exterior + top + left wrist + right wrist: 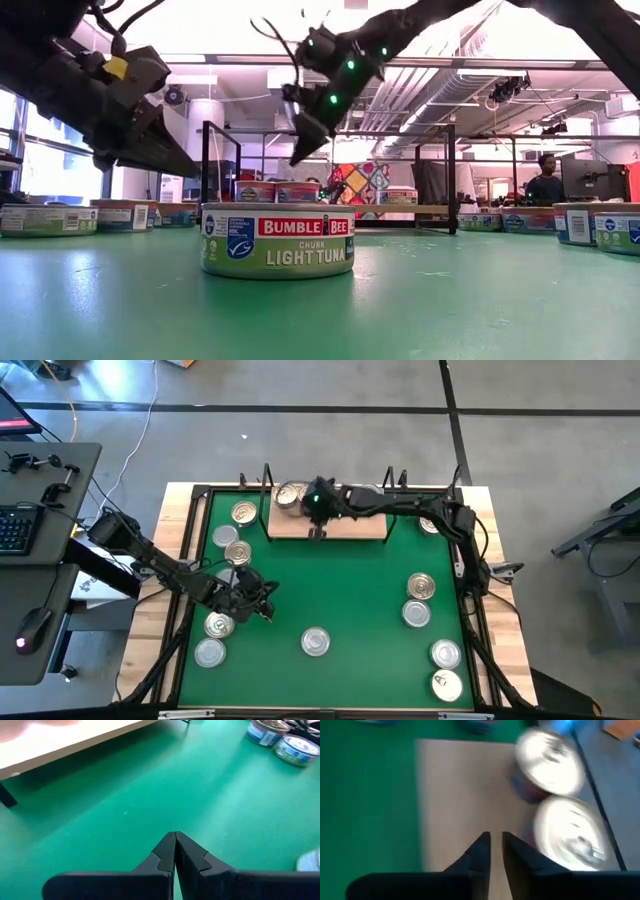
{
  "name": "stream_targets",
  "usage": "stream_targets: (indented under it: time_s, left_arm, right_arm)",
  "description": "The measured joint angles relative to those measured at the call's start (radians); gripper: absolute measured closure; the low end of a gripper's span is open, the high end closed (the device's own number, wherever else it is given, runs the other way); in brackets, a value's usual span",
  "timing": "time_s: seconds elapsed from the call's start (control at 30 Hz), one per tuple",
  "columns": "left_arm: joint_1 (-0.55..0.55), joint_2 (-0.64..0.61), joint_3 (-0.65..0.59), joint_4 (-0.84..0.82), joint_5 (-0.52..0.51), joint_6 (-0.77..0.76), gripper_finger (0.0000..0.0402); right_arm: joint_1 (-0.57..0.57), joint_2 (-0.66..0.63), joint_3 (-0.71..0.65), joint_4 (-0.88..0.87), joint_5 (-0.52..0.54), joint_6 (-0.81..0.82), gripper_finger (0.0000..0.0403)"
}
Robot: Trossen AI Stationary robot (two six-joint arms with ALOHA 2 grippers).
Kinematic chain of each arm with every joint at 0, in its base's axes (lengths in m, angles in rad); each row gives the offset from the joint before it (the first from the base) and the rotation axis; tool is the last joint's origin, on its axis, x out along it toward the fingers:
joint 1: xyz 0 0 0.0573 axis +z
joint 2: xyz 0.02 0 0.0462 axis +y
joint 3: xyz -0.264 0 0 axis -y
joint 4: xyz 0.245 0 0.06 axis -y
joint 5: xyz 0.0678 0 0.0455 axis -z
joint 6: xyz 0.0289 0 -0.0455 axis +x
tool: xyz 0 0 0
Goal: Stack canned seafood by type on shelf
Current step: Put the green white tuna can on the shelf
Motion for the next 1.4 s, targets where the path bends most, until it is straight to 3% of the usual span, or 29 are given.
stream_targets:
  time_s: [0.13, 0.43, 0.57, 0.77, 0.93, 1.07, 1.3, 1.4]
  left_arm:
    - [-0.049, 0.000, 0.000, 0.012, -0.029, 0.000, 0.0401]
    - [-0.198, 0.000, 0.000, 0.066, -0.124, 0.000, 0.0401]
    - [-0.269, 0.000, 0.000, 0.086, -0.205, 0.000, 0.0401]
    - [-0.329, 0.016, 0.000, 0.146, -0.281, 0.022, 0.0401]
    - [-0.313, 0.088, 0.068, 0.244, -0.276, 0.233, 0.0401]
    - [-0.236, 0.166, 0.200, 0.249, -0.120, 0.396, 0.0401]
    - [-0.050, 0.299, 0.391, 0.217, 0.458, 0.530, 0.0401]
    - [0.020, 0.360, 0.446, 0.148, 0.612, 0.524, 0.0401]
  right_arm:
    - [0.133, 0.000, 0.000, -0.052, -0.005, -0.061, 0.0399]
    - [0.322, 0.000, -0.013, -0.105, -0.005, -0.005, 0.0401]
    - [0.377, -0.041, -0.164, -0.026, -0.009, 0.074, 0.0402]
    - [0.484, -0.209, -0.487, 0.214, 0.001, 0.255, 0.0402]
    - [0.612, -0.342, -0.667, 0.337, 0.001, 0.394, 0.0402]
    - [0.725, -0.424, -0.730, 0.342, 0.060, 0.466, 0.0403]
    - [0.914, -0.540, -0.755, 0.241, 0.331, 0.655, 0.0403]
    - [0.990, -0.553, -0.755, 0.197, 0.454, 0.745, 0.0403]
